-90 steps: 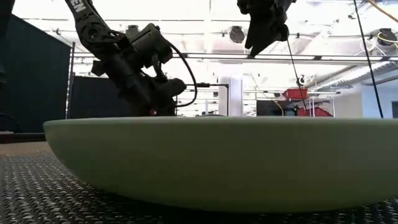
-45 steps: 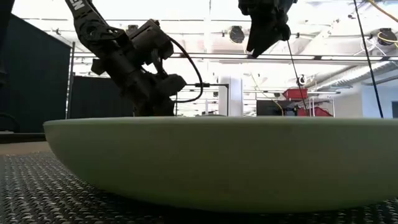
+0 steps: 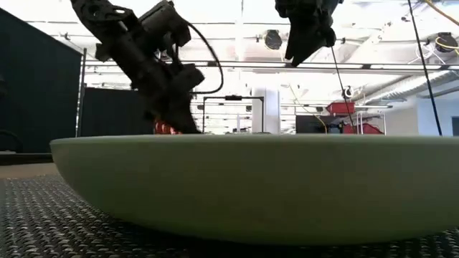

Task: Set table place
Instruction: Fold the black napkin

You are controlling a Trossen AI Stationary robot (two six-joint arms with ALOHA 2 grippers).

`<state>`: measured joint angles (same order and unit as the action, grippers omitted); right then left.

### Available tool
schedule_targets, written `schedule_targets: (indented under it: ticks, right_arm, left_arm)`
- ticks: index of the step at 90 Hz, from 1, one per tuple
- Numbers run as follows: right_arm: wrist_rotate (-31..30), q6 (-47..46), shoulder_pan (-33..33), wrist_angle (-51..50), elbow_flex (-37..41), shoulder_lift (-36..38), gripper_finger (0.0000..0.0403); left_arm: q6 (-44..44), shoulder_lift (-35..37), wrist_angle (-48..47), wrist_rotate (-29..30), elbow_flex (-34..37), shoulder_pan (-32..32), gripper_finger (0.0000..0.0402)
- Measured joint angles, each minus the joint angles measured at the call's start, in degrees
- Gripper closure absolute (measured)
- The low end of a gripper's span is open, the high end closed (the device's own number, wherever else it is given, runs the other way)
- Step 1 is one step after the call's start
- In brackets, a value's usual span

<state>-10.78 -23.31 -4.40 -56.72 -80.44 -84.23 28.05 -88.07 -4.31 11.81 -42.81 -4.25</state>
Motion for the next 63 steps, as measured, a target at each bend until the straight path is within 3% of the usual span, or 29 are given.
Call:
schedule_targets:
  ticks: [44, 63]
  right_arm:
    - [0.01, -0.03, 0.02, -0.01, 0.00, 0.00, 0.0222]
    - [0.04, -0.24, 0.01, 0.00, 0.00, 0.00, 0.0222]
  left_arm:
    - [-0.39, 0.18, -8.05, 5.43, 0.00, -1.00, 0.0401]
    - [-0.36, 0.18, -7.05, 3.21, 0.00, -1.51, 0.0401]
